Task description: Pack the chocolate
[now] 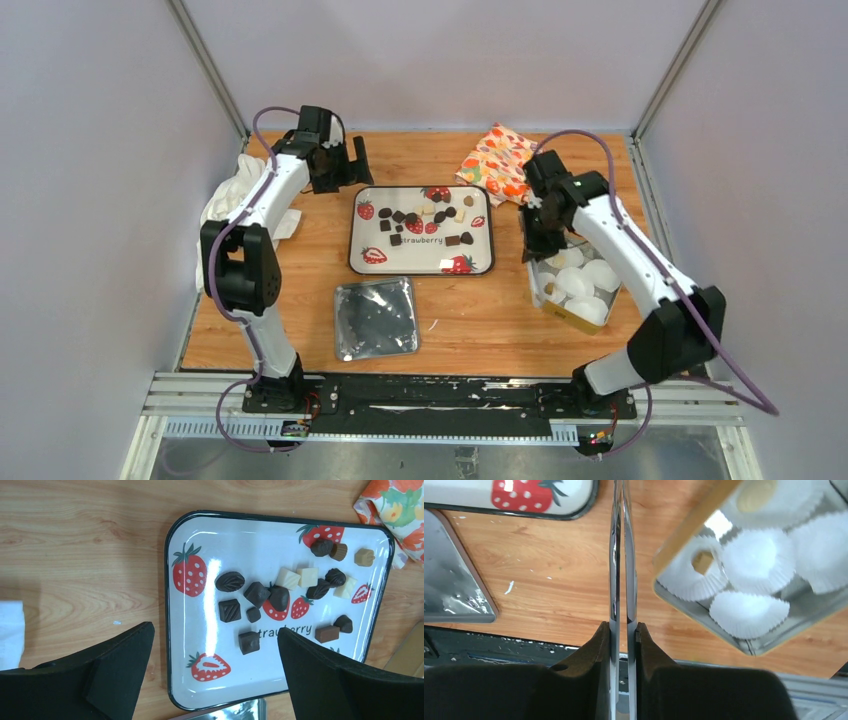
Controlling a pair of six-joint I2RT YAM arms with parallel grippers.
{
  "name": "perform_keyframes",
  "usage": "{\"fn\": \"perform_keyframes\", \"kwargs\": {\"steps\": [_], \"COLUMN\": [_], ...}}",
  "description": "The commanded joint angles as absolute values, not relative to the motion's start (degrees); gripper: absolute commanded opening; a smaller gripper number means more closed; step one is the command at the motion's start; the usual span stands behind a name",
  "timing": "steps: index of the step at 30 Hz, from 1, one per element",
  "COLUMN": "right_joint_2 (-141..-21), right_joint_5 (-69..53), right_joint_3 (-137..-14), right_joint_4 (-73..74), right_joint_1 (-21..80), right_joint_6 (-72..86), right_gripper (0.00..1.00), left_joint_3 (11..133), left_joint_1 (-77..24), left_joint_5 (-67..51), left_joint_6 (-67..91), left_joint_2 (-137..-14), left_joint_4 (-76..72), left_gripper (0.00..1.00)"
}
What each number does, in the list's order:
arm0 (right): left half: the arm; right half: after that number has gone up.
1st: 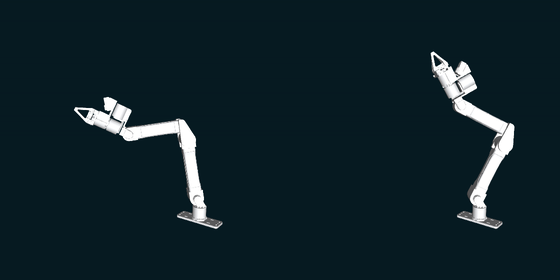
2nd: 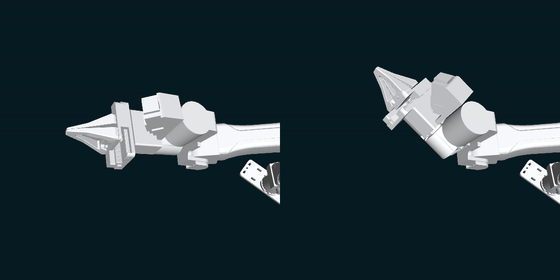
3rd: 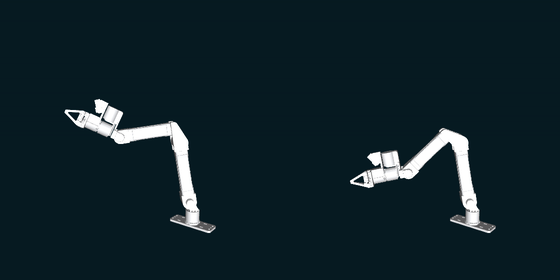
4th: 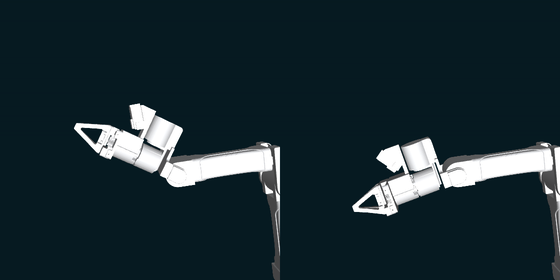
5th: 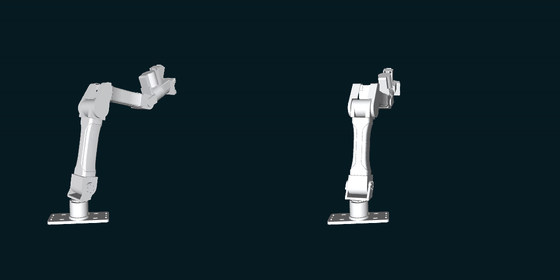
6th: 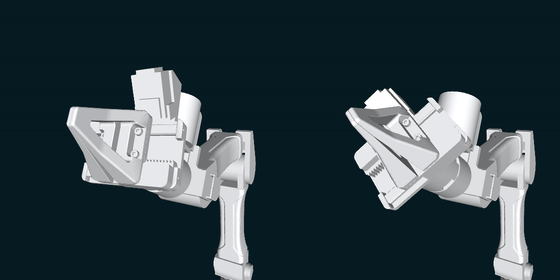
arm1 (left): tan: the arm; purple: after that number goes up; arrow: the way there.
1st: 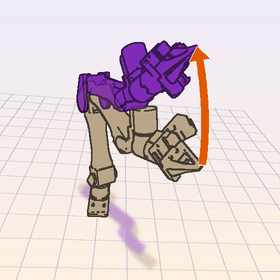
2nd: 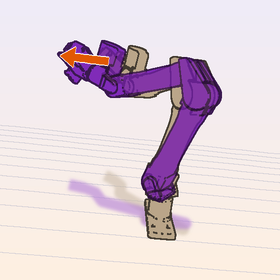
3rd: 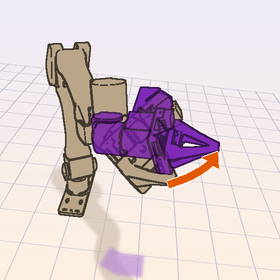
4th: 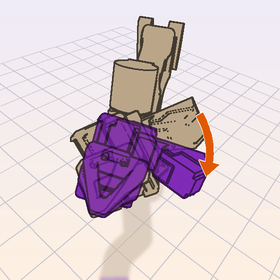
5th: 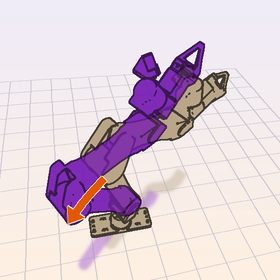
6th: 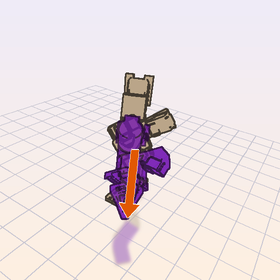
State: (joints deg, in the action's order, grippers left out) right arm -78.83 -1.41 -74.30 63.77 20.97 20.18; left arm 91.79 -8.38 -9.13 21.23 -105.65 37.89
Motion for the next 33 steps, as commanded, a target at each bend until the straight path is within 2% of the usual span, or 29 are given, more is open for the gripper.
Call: {"fn": "perform_keyframes", "kwargs": {"steps": [1,7,11,20,24,33], "right_joint_2": [-88.09,-96.14,-99.12,-105.17,-106.1,-108.0], "right_joint_5": [-5.32,-7.07,-6.33,-4.87,-4.31,-0.19], "right_joint_3": [-82.08,-83.8,-83.8,-85.13,-85.69,-86.48], "right_joint_4": [63.27,62.26,61.67,60.0,59.99,59.95], "right_joint_1": [27.23,33.09,33.75,33.82,33.83,33.84], "right_joint_6": [16.14,12.81,10.95,7.53,6.88,7.05], "right_gripper": [0.08,0.18,0.26,0.36,0.39,0.4], "left_joint_3": [91.03,89.25,88.6,89.62,89.8,90.23], "left_joint_1": [-8.44,-7.77,-7.56,-7.56,-7.56,-7.56], "left_joint_5": [-8.62,-7.79,-7.46,-8.38,-8.08,-7.58], "left_joint_6": [20.76,20.28,20.21,20.62,20.47,20.3], "left_joint_2": [-101.86,-100.06,-99.37,-100.47,-100.61,-100.9], "left_joint_4": [38.12,38.54,38.54,38.5,38.51,38.76], "left_gripper": [1.0,1.0,1.0,1.0,1.0,1.0]}}
